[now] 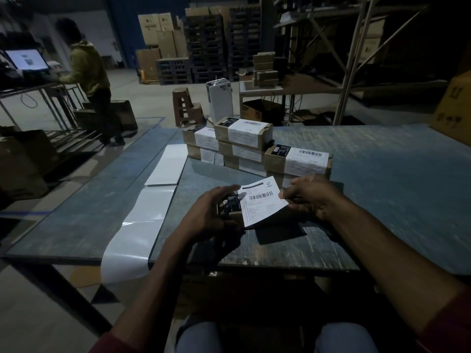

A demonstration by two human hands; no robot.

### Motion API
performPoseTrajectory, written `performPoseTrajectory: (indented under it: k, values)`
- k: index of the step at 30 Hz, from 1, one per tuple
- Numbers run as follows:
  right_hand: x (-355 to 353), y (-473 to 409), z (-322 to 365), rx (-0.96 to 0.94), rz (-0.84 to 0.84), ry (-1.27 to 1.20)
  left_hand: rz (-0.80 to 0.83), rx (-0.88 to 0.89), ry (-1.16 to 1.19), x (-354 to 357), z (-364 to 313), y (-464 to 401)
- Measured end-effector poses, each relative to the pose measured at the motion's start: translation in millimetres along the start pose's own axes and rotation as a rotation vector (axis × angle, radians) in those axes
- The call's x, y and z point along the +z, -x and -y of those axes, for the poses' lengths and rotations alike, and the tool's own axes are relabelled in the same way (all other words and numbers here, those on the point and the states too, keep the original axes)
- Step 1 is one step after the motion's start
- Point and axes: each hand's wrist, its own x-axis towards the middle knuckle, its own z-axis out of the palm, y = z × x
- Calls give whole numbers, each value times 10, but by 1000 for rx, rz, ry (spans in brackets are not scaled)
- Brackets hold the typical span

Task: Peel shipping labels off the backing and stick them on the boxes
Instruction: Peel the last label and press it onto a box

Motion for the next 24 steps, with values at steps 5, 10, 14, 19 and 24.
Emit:
performPoseTrajectory:
  k: [5,10,14,19,24]
  values:
    - [-6,22,12,-7,-4,17,31,56,-113,-4,-7,-14]
    - [-3,13,15,-6,-10,41,68,104,-170,-37,4,-37]
    - [-5,20,16,-17,-8,41,69,95,-166,-37,10,-45]
    - [6,40,-5,-46,-26,37,73,82,-130,-45,-15,-26]
    - [5,62,11,-67,-26,120,76,67,-123,-39,0,-35]
